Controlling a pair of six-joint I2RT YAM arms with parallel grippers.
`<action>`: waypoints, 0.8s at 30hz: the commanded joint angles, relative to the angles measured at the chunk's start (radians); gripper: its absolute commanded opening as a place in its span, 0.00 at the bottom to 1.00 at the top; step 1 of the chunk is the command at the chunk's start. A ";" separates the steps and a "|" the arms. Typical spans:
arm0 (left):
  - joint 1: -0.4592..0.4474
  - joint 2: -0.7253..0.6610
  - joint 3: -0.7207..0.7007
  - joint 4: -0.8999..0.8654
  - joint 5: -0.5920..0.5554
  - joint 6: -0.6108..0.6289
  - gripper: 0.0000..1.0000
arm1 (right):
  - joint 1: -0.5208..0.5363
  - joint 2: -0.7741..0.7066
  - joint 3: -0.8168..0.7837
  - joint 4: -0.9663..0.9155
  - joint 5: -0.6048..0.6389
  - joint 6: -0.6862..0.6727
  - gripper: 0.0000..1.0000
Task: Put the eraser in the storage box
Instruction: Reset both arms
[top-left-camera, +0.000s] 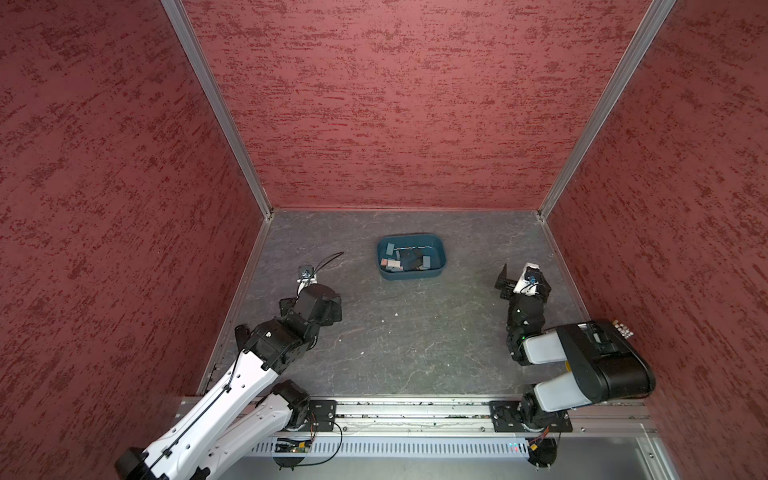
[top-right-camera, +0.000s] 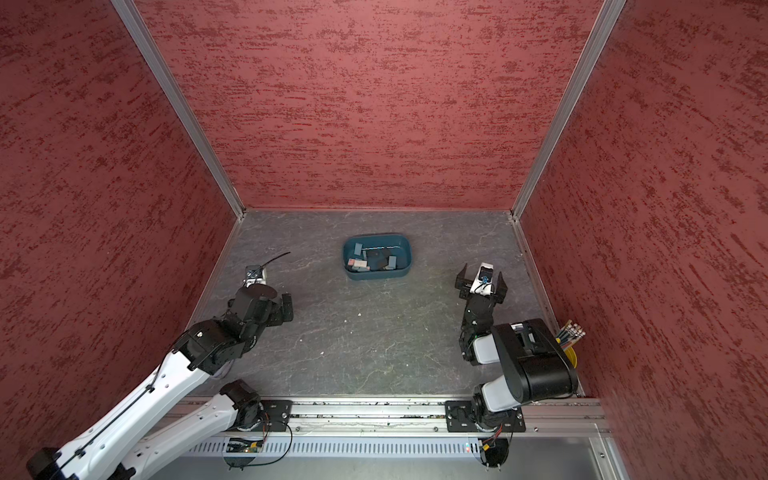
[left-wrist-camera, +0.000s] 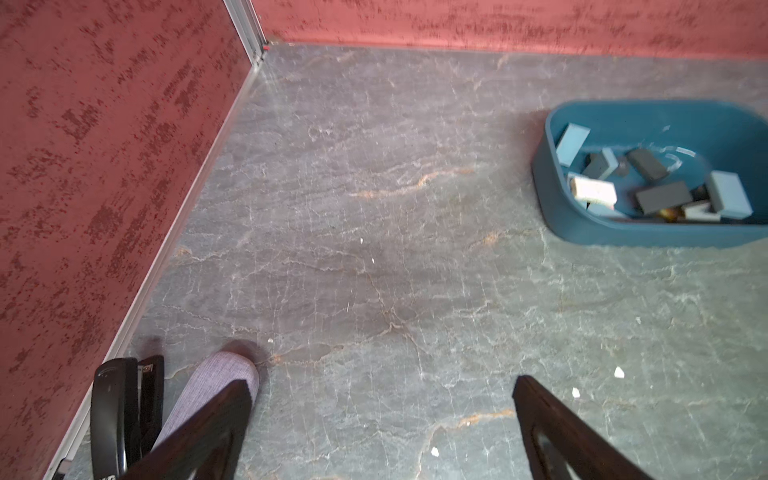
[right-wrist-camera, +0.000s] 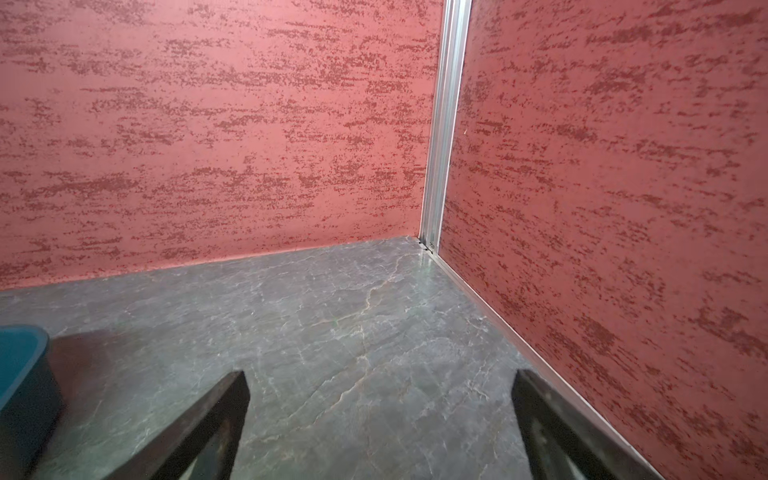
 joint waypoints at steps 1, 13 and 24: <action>0.001 -0.054 -0.022 0.085 -0.067 -0.051 1.00 | -0.039 0.005 0.054 -0.107 -0.106 0.052 0.99; 0.112 -0.146 -0.331 0.727 -0.096 0.274 1.00 | -0.091 0.035 -0.030 0.045 -0.180 0.100 0.99; 0.471 0.198 -0.390 1.065 0.205 0.319 1.00 | -0.089 0.039 -0.036 0.065 -0.195 0.089 0.99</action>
